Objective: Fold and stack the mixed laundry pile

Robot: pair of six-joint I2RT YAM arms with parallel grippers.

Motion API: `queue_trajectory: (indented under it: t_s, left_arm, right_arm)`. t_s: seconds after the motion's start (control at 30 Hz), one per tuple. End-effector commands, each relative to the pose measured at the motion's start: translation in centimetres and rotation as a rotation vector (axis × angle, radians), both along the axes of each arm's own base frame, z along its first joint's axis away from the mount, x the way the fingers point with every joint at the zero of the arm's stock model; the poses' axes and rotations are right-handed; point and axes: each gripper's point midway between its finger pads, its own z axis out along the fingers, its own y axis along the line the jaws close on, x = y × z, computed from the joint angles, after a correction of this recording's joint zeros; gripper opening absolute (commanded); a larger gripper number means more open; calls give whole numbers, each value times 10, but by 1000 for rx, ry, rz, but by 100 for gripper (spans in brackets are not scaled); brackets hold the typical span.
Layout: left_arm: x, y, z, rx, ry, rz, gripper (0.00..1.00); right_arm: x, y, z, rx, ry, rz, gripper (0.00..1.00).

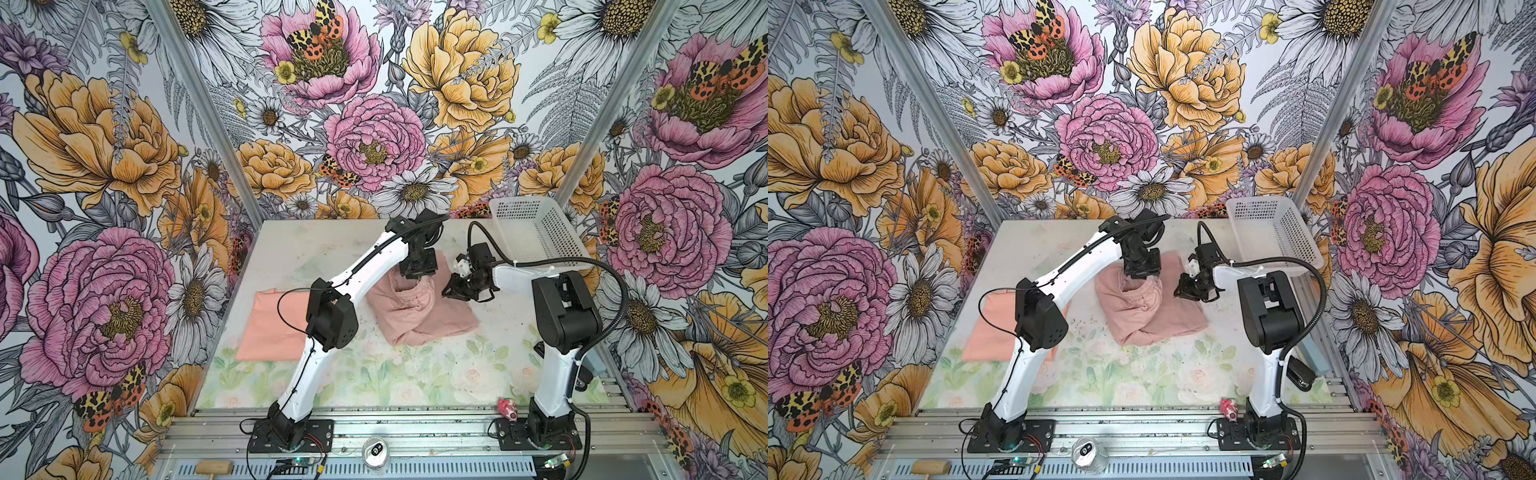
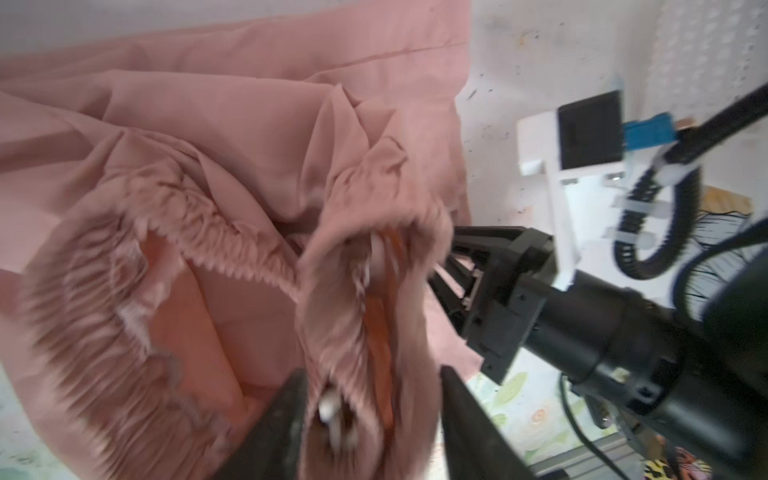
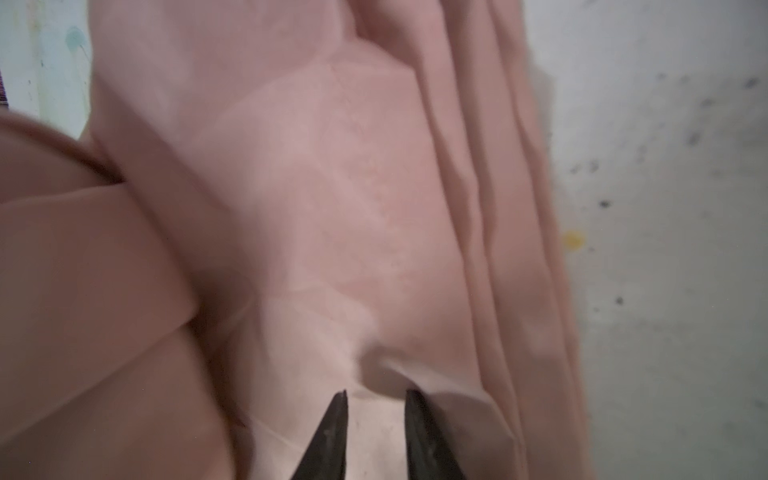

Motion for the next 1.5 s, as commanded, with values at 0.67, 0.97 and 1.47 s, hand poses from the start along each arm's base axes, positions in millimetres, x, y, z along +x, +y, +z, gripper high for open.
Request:
queue_trajectory:
  t_s: [0.67,0.97,1.47]
  left_arm:
    - [-23,147,33,-93,-167,224,89]
    - [-42,175,6,-85,-130,272,89]
    - [-46,179,-15,-70,-94,272,89]
  right_arm:
    - [2,65,99,-68,-159,148,54]
    - [15,95,66,-53,-104,180,40]
    - [-2,49,141,9,-239,80,0]
